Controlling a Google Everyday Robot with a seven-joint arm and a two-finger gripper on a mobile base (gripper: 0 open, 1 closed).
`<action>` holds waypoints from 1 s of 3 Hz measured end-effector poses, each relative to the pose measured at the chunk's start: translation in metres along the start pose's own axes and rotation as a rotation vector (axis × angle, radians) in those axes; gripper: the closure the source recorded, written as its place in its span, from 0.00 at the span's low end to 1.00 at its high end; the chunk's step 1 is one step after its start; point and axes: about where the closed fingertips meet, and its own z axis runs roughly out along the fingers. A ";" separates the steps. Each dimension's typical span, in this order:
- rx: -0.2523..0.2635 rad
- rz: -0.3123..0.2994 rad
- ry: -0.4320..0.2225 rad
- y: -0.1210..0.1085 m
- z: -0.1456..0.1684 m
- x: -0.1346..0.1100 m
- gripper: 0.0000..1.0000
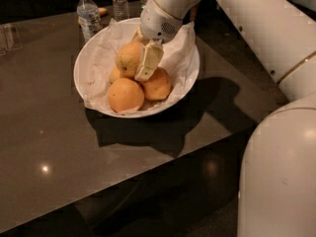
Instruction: Pick orange from white bowl
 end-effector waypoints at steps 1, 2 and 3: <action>0.000 0.000 0.000 0.000 0.000 0.000 1.00; 0.041 0.012 0.028 0.016 -0.019 -0.002 1.00; 0.147 0.055 0.061 0.054 -0.055 -0.004 1.00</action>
Offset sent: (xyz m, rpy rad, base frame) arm -0.0450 -0.0410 0.0423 -0.0606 -0.0716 -0.0786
